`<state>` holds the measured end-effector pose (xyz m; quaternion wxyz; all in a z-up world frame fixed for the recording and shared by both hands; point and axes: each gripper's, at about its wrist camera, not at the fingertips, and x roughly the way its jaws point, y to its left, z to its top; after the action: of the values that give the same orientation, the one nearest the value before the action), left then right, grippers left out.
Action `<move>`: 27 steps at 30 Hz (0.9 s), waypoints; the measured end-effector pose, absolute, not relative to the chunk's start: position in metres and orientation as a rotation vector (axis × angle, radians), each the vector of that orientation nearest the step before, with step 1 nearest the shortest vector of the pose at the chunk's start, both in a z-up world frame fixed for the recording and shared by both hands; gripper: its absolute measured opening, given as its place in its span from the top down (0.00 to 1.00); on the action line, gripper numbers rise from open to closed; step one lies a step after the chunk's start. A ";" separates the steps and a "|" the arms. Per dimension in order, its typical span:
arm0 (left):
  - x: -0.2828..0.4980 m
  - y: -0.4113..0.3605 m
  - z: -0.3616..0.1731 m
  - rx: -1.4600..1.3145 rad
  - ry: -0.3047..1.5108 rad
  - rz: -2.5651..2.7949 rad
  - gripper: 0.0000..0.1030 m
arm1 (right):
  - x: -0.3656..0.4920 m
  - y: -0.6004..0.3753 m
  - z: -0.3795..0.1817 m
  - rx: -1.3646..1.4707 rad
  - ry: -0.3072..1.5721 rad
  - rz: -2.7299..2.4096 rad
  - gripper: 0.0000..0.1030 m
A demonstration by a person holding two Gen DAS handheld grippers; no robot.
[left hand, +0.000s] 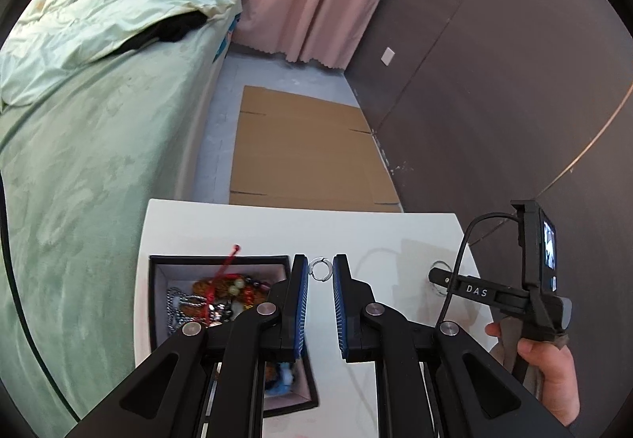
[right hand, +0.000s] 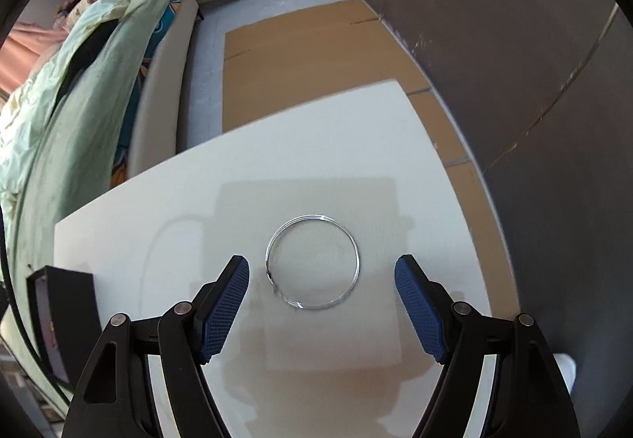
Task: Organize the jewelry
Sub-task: 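Drop the small ring into the box with the left gripper while the right gripper grasps the large silver hoop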
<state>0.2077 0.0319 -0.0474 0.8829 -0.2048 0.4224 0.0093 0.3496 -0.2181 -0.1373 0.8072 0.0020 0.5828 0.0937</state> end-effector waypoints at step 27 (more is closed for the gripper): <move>0.193 0.067 -0.071 -0.561 0.989 0.039 0.28 | 0.295 -0.193 -0.096 -0.042 1.181 0.388 0.52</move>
<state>0.1926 0.0668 -0.0712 0.8426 -0.2654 0.4683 0.0186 0.2951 -0.1935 -0.0963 0.8127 -0.0194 0.5533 0.1819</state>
